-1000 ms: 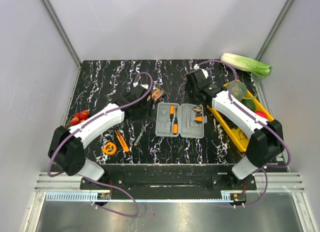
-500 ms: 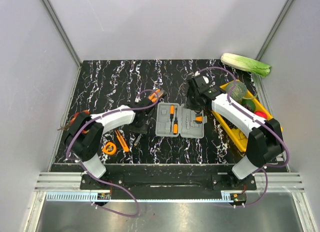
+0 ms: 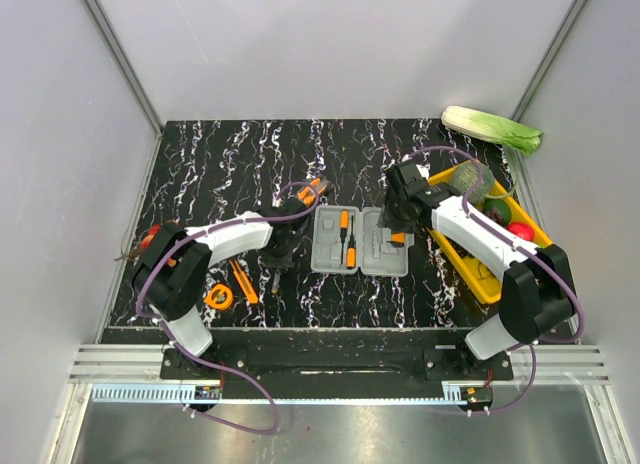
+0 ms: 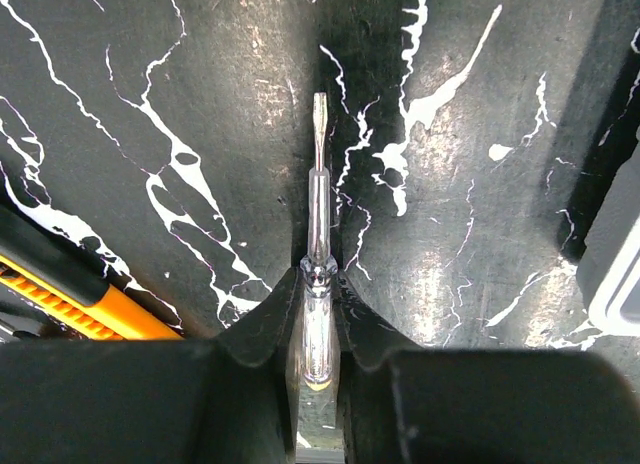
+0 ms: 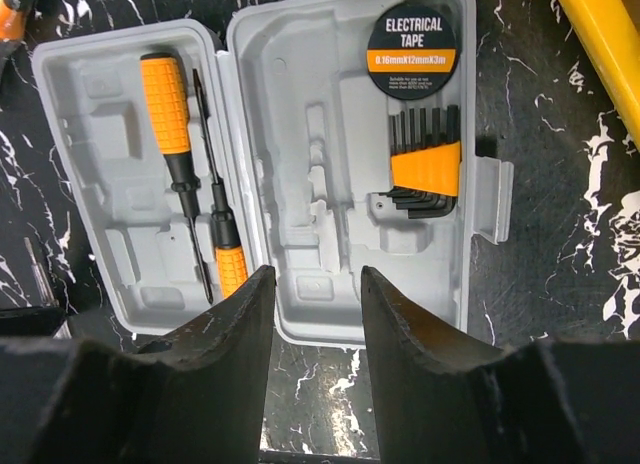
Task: Pack the tool kit
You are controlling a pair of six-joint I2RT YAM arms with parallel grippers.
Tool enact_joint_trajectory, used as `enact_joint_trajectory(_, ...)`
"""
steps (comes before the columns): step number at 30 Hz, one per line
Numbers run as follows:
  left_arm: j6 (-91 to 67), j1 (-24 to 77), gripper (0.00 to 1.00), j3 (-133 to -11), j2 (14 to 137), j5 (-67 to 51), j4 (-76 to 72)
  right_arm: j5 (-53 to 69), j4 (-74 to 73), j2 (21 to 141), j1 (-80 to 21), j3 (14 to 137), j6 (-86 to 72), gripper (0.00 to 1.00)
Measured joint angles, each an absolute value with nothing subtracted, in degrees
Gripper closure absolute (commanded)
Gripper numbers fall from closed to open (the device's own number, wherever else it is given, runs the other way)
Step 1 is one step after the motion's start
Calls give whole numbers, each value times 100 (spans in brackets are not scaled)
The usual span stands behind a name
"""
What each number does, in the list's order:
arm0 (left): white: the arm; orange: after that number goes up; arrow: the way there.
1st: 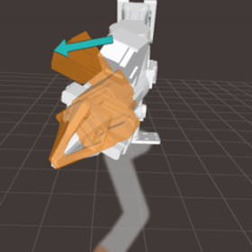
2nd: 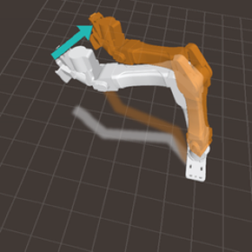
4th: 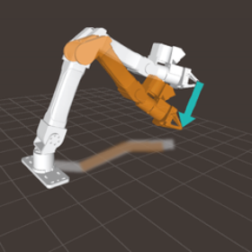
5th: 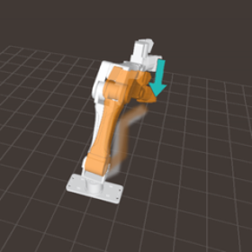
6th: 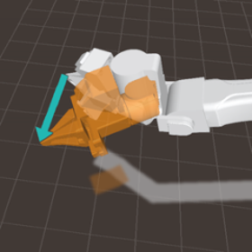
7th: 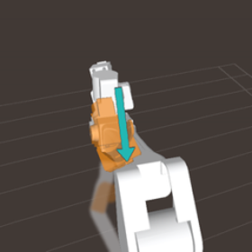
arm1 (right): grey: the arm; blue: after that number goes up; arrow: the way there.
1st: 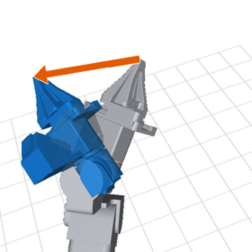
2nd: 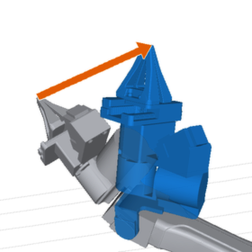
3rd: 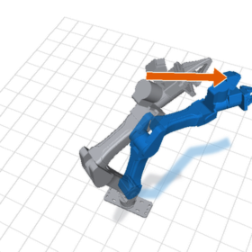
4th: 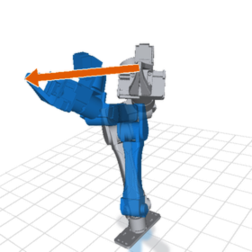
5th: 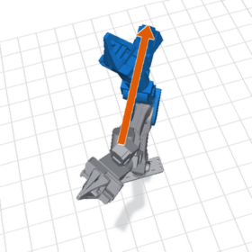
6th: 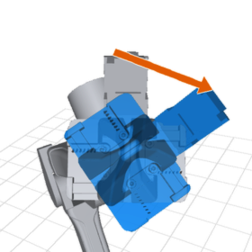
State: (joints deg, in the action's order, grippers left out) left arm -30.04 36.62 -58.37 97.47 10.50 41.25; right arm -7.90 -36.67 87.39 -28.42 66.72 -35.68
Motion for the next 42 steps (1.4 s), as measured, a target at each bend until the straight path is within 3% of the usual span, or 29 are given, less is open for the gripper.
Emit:
enact_joint_trajectory(2, -3002, 3656, 100, -5837, 9743, 1055, 4128, -803, -3673, 8739, -2838, 6615, -3601, 55)
enact_joint_trajectory(7, -3002, 3603, 100, -5837, 9620, 1074, 4193, -1140, -3811, 8761, -2794, 6499, -3752, 56)
enact_joint_trajectory(15, -2961, 3474, 100, -6195, 8578, 1070, 4425, -1444, -4034, 8816, -2606, 6036, -3962, 29)
enact_joint_trajectory(22, -2801, 3415, 100, -6777, 7859, 991, 4278, -1269, -3776, 8827, -2539, 5673, -3946, 14)
enact_joint_trajectory(42, -2742, 2939, 100, -6866, 7535, -556, 3791, -246, -2305, 9751, -2394, 5857, -3033, 18)
